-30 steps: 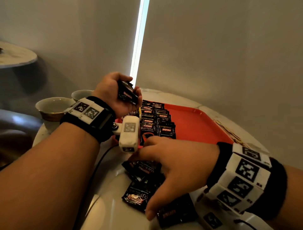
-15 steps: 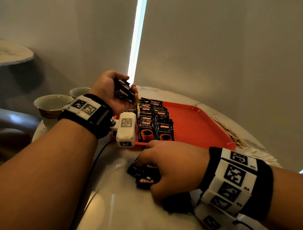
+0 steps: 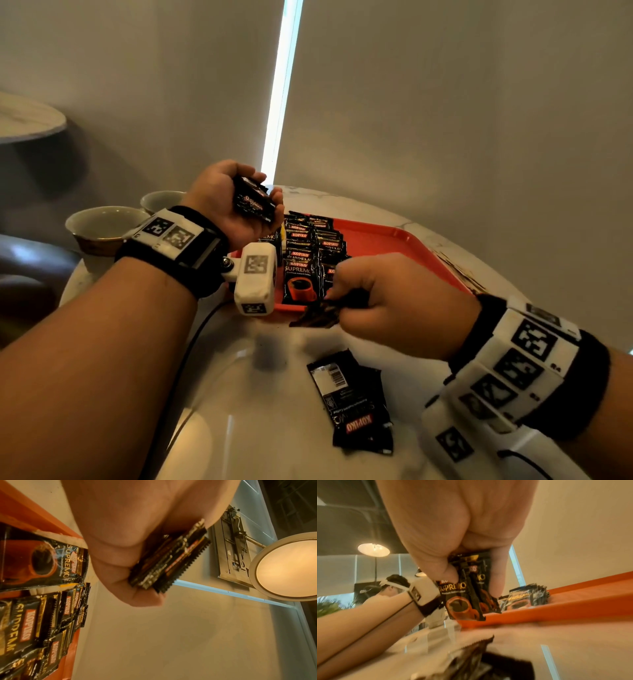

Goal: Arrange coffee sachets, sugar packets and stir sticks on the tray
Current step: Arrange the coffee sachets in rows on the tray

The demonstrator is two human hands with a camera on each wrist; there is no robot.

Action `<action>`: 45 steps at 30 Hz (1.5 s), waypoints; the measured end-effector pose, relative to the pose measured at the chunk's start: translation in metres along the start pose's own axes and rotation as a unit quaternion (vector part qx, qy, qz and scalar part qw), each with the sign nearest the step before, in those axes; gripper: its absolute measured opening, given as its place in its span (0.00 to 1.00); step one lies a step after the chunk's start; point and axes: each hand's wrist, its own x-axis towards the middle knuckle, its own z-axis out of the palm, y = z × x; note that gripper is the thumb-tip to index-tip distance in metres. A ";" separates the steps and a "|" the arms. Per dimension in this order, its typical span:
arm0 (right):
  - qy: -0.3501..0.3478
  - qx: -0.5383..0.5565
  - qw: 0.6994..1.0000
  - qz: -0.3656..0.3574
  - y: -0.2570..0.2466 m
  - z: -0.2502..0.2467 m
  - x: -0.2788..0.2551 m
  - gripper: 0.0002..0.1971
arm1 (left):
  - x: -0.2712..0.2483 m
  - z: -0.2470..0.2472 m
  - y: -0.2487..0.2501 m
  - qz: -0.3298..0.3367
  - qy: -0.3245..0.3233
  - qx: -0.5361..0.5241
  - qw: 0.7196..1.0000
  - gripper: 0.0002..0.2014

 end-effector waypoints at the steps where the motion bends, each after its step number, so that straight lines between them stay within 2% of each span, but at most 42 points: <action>1: 0.030 0.021 0.999 0.010 0.005 -0.005 -0.001 0.10 | -0.001 0.000 -0.001 -0.008 -0.001 0.008 1.000 0.07; 5: 0.188 0.088 0.977 0.049 0.021 -0.025 0.004 0.03 | -0.008 0.011 -0.009 -0.046 -0.011 0.058 0.997 0.06; 8: 0.291 0.104 0.949 0.059 0.026 -0.037 0.010 0.05 | -0.013 0.022 -0.020 -0.089 -0.033 0.123 0.988 0.06; 11: 0.354 0.078 0.929 0.070 0.027 -0.042 0.018 0.04 | -0.015 0.031 -0.031 -0.112 -0.066 0.169 0.977 0.13; 13: 0.361 0.074 0.927 0.072 0.025 -0.036 0.025 0.05 | -0.015 0.036 -0.040 -0.118 -0.102 0.172 0.973 0.21; 16: 0.297 0.129 0.944 0.059 0.019 -0.022 0.034 0.10 | -0.014 0.041 -0.052 -0.134 -0.169 0.173 0.961 0.39; 17: 0.264 0.149 0.952 0.051 0.017 -0.018 0.035 0.10 | -0.016 0.042 -0.054 -0.129 -0.177 0.178 0.959 0.41; 20: 0.186 0.178 0.966 0.034 0.015 -0.012 0.035 0.13 | -0.019 0.041 -0.054 -0.092 -0.158 0.198 0.963 0.31; 23: 0.153 0.257 0.954 0.033 0.020 -0.011 0.033 0.21 | -0.020 0.039 -0.052 -0.071 -0.135 0.191 0.970 0.27; 26: 0.135 0.160 0.977 0.038 0.017 -0.016 0.022 0.17 | -0.017 0.040 -0.048 -0.032 -0.081 0.142 0.986 0.19; 27: 0.089 0.123 0.988 0.041 0.013 -0.019 0.017 0.16 | -0.016 0.040 -0.046 -0.020 -0.060 0.125 0.990 0.17; 29: -0.069 0.047 0.996 0.035 0.007 -0.022 0.007 0.19 | -0.014 0.038 -0.040 -0.002 -0.030 0.107 0.994 0.17; 31: -0.233 -0.022 0.971 0.040 0.001 -0.019 0.000 0.23 | -0.014 0.035 -0.036 0.007 -0.020 0.099 0.995 0.18; 33: -0.325 -0.057 0.943 0.047 -0.006 -0.011 -0.005 0.26 | -0.014 0.034 -0.034 0.011 -0.026 0.095 0.995 0.18; 35: -0.351 -0.097 0.931 0.037 -0.009 -0.001 -0.006 0.28 | -0.015 0.034 -0.035 0.008 -0.034 0.098 0.995 0.20; 38: -0.353 -0.138 0.925 0.041 -0.010 0.008 -0.006 0.25 | -0.015 0.035 -0.036 0.004 -0.041 0.103 0.994 0.24; 41: -0.333 -0.138 0.932 0.040 -0.006 0.010 -0.008 0.21 | -0.018 0.037 -0.037 -0.006 -0.045 0.102 0.994 0.21; 45: -0.322 -0.147 0.932 0.073 0.002 0.009 -0.011 0.25 | -0.019 0.035 -0.040 -0.014 -0.032 0.086 0.996 0.19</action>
